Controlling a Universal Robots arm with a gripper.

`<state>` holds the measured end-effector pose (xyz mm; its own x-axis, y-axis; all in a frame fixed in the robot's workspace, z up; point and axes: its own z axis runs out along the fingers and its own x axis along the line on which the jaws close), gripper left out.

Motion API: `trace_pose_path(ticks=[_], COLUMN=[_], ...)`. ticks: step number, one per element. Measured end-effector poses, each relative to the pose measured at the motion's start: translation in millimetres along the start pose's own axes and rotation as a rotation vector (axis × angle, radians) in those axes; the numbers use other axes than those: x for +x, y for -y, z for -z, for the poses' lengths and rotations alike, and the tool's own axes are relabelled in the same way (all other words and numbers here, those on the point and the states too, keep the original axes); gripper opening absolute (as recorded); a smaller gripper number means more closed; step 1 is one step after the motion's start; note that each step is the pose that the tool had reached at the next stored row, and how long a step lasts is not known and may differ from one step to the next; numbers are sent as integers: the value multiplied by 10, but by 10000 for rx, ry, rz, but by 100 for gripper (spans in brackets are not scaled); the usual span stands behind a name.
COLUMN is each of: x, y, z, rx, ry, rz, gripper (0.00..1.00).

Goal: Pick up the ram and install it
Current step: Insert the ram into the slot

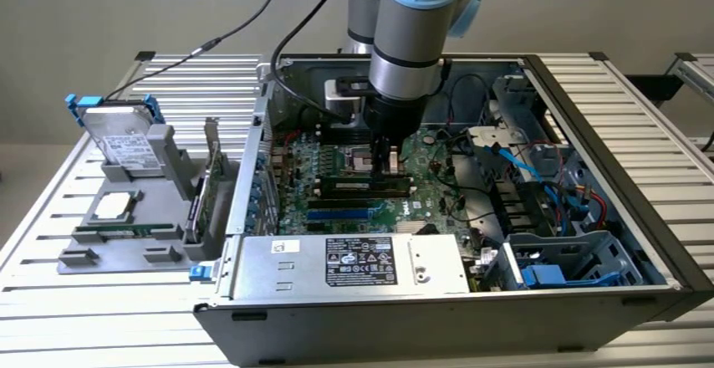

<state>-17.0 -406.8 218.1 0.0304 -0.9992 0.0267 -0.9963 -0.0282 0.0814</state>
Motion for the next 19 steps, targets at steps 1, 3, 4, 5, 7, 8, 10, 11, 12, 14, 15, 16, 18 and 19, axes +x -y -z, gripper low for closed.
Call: trace_pose_path(ticks=[1, 3, 4, 5, 7, 8, 10, 11, 12, 14, 15, 16, 18, 19], x=[0, 0, 0, 1, 1, 1, 1, 1, 1, 1, 1, 1, 0, 0], y=[0, 2, 3, 5, 6, 7, 7, 6, 6, 2, 1, -1, -6, -6], z=[0, 0, 1, 1, 1, 0, 0, 0, 0, 0, 0, 0, 1, 2], rx=[0, 0, 0, 1, 1, 1, 1, 2, 2, 2, 1, 1, -1, -1], ry=[0, -2, -3, -3, -4, -3, -2, -3, -3, -4, -5, -6, -7, -7], rz=[4, 17, 22, 30, 39, 40, 41, 43, 44, 44, 44, 45, 47, 47], gripper=[15, 15, 15, 15, 15, 15, 15, 15, 15, 15, 15, 15, 15, 15])
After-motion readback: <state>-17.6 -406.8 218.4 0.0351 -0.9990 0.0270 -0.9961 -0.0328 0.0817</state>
